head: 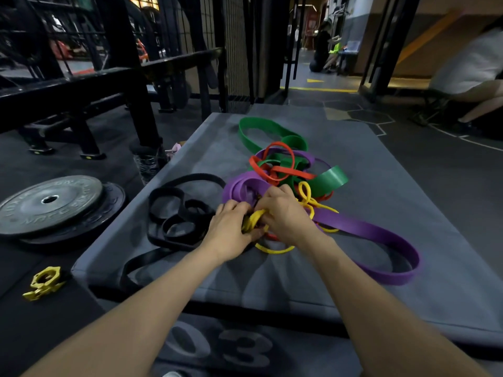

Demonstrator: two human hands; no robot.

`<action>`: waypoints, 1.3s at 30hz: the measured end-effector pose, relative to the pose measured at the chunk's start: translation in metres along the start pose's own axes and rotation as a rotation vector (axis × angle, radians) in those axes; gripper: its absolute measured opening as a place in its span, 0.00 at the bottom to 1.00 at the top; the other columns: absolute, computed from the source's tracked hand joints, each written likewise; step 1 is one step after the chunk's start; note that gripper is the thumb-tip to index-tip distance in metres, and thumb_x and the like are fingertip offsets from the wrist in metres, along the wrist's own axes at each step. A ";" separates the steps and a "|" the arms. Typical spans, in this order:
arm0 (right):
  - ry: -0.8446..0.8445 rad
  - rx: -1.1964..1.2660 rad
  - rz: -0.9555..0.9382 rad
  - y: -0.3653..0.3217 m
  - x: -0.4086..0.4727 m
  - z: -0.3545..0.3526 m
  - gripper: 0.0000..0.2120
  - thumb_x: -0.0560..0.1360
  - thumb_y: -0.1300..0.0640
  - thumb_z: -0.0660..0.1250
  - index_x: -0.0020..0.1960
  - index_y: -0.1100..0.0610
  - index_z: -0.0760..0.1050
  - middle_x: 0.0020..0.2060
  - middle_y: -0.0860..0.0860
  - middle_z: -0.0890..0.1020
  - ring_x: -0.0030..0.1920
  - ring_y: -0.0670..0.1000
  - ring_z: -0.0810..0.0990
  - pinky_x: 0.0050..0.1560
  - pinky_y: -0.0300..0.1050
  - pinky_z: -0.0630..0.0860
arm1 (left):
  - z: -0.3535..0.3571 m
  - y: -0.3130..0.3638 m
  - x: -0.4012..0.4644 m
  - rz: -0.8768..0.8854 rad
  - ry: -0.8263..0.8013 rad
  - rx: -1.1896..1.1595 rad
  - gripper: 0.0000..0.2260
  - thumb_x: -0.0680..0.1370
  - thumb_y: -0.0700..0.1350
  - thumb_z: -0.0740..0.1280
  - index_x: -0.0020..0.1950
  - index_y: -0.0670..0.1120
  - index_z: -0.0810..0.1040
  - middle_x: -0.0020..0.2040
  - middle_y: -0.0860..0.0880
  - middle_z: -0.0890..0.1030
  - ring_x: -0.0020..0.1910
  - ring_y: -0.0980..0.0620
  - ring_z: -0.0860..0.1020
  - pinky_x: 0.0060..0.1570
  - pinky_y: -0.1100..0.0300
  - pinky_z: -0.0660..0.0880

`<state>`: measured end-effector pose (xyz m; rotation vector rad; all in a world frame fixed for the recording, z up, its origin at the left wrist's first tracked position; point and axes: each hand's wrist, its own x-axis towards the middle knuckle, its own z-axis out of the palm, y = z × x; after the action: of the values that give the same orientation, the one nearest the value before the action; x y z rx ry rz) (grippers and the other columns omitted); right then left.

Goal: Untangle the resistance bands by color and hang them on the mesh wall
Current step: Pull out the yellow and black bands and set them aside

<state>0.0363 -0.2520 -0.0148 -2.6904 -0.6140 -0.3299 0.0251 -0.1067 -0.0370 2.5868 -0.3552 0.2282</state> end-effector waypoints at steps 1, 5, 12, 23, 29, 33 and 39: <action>0.061 0.035 -0.001 0.001 0.000 -0.003 0.10 0.71 0.61 0.63 0.49 0.58 0.81 0.48 0.57 0.77 0.52 0.59 0.69 0.54 0.45 0.64 | 0.000 0.003 0.003 0.037 0.053 -0.070 0.14 0.73 0.51 0.69 0.54 0.45 0.75 0.51 0.45 0.74 0.54 0.45 0.71 0.54 0.54 0.69; 0.257 0.124 0.146 0.014 -0.003 -0.015 0.11 0.72 0.62 0.66 0.55 0.58 0.79 0.52 0.56 0.79 0.55 0.58 0.72 0.58 0.50 0.68 | -0.012 0.012 0.016 -0.171 0.238 -0.517 0.10 0.78 0.42 0.64 0.36 0.48 0.72 0.31 0.52 0.75 0.36 0.49 0.75 0.39 0.60 0.67; 0.169 0.107 0.370 0.042 -0.015 -0.016 0.17 0.71 0.62 0.68 0.60 0.58 0.75 0.56 0.56 0.77 0.58 0.59 0.74 0.60 0.50 0.71 | -0.051 0.008 0.024 -0.294 0.338 -1.026 0.11 0.80 0.42 0.60 0.37 0.48 0.69 0.18 0.57 0.66 0.18 0.61 0.63 0.18 0.70 0.60; 0.320 0.177 0.203 0.015 0.000 -0.014 0.18 0.70 0.68 0.63 0.58 0.59 0.75 0.58 0.55 0.76 0.59 0.57 0.72 0.59 0.47 0.70 | -0.055 0.011 0.018 -0.185 0.315 -1.160 0.08 0.79 0.39 0.61 0.42 0.47 0.75 0.21 0.56 0.68 0.20 0.59 0.64 0.20 0.69 0.62; 0.178 -0.109 0.092 0.018 -0.005 -0.007 0.08 0.69 0.63 0.67 0.47 0.57 0.81 0.55 0.54 0.76 0.53 0.59 0.73 0.51 0.52 0.72 | -0.064 0.000 0.017 -0.245 0.228 -1.397 0.10 0.81 0.42 0.57 0.46 0.49 0.76 0.25 0.56 0.66 0.18 0.61 0.58 0.16 0.70 0.54; 0.326 -0.030 0.194 0.029 -0.007 -0.021 0.06 0.70 0.60 0.68 0.46 0.59 0.81 0.47 0.55 0.78 0.49 0.59 0.75 0.46 0.54 0.73 | -0.062 -0.009 0.018 -0.292 0.295 -1.374 0.10 0.81 0.41 0.58 0.45 0.48 0.77 0.23 0.56 0.65 0.18 0.61 0.58 0.15 0.70 0.54; 0.479 -0.032 0.161 0.033 -0.016 -0.036 0.05 0.69 0.63 0.69 0.44 0.63 0.80 0.45 0.58 0.76 0.44 0.60 0.76 0.39 0.44 0.71 | -0.063 -0.001 0.019 -0.282 0.406 -1.502 0.10 0.81 0.42 0.58 0.45 0.48 0.78 0.24 0.56 0.64 0.20 0.60 0.59 0.20 0.69 0.58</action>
<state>0.0324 -0.3004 0.0037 -2.5286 -0.2493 -0.9071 0.0377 -0.0773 0.0202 1.0465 0.0400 0.2357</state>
